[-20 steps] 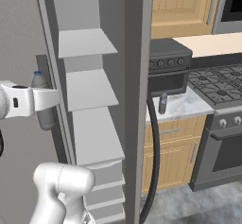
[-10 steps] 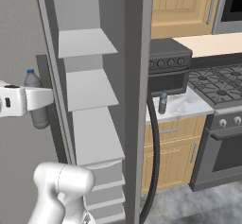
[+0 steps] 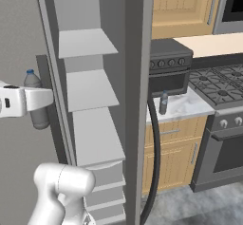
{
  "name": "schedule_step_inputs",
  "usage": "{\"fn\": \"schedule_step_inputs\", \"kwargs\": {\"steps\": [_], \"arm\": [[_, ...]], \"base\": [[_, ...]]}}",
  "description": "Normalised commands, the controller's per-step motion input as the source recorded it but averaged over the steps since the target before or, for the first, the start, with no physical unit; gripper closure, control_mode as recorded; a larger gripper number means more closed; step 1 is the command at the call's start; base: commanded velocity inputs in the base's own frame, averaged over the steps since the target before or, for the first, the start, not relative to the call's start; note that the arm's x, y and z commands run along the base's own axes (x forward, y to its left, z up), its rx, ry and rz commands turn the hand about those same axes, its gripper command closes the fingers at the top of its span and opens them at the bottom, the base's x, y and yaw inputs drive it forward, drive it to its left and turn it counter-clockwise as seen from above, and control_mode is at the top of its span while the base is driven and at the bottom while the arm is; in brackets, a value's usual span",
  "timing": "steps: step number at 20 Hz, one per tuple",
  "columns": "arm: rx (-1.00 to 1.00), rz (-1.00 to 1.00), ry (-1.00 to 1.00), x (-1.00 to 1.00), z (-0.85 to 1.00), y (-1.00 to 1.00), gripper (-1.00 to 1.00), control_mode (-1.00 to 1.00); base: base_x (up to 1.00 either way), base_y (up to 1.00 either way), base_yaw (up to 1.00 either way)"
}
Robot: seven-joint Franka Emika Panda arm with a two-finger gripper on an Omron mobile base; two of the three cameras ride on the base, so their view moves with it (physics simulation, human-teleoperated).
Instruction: Take the bottled waters from the counter and place them in the freezer to freeze. Close the freezer door after placing the bottles.
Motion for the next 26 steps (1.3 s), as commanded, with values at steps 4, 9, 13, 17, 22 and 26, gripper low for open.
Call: {"fn": "schedule_step_inputs", "kwargs": {"steps": [4, 9, 13, 17, 22, 26], "arm": [[0.00, 0.00, 0.00, 0.00, 0.00, 0.00, 1.00, -1.00], [0.00, 0.00, 0.00, 0.00, 0.00, 0.00, 1.00, 1.00], [0.00, 0.00, 0.00, 0.00, 0.00, 0.00, 1.00, 1.00], [0.00, 0.00, 0.00, 0.00, 0.00, 0.00, 1.00, 1.00], [0.00, 0.00, 0.00, 0.00, 0.00, 0.00, 1.00, 1.00], [0.00, 0.00, 0.00, 0.00, 0.00, 0.00, 1.00, 1.00]], "base": [[0.00, 0.00, 0.00], [0.00, 0.00, 0.01], [0.00, 0.00, 0.09], [0.00, 0.00, 0.17], [0.00, -0.07, 0.21], [-0.05, -0.23, 0.35]]}}
